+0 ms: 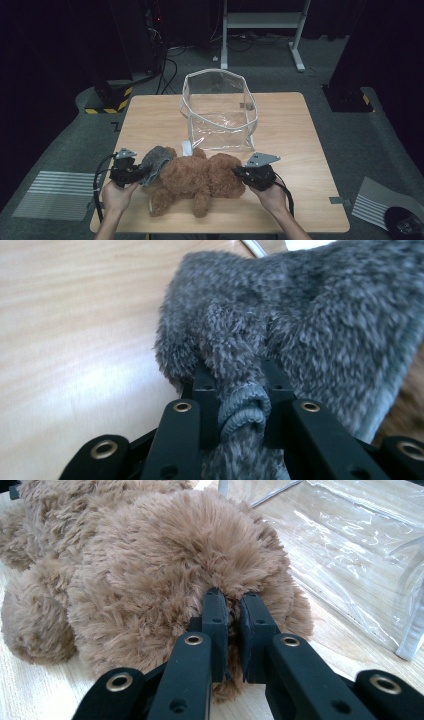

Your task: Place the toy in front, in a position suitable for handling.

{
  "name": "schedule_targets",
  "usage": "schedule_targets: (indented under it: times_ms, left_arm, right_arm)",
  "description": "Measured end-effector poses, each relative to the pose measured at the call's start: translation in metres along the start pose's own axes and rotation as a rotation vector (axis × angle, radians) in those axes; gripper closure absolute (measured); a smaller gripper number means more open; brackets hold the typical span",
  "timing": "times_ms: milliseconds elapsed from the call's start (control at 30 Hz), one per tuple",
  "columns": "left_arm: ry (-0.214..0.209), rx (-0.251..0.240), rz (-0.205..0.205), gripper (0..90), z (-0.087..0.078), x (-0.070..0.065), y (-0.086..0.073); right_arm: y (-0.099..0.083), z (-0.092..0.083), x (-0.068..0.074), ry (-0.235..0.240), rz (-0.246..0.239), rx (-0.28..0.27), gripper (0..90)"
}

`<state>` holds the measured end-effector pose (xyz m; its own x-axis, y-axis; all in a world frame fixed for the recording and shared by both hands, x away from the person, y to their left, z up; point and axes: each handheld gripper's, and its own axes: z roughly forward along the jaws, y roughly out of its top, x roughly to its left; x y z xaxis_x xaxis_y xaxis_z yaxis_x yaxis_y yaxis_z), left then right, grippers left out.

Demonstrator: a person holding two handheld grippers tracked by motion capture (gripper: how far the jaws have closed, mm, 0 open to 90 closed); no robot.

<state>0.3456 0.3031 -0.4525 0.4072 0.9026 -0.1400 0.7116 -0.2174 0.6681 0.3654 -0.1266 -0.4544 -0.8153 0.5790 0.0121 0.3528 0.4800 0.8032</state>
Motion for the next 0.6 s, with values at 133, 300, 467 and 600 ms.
schedule_targets:
  times_ms: [133, 300, 467, 600]
  left_arm:
    - [0.009, 0.067, 0.032, 75.0, 0.01, -0.005, -0.011]
    - [0.065, 0.145, 0.066, 75.0, 0.024, -0.006, -0.017]
    - [0.005, 0.072, 0.027, 75.0, -0.002, -0.002, -0.026]
    - [-0.057, 0.009, 0.005, 75.0, -0.023, -0.005, -0.031]
  right_arm:
    - [0.001, 0.001, -0.001, -0.001, 0.002, 0.002, 83.4]
    - [0.002, -0.001, -0.001, -0.014, -0.001, 0.01, 83.7]
    - [0.001, -0.007, -0.004, -0.042, -0.003, 0.009, 88.9]
    - [0.003, -0.009, -0.004, -0.037, 0.004, -0.002, 87.2]
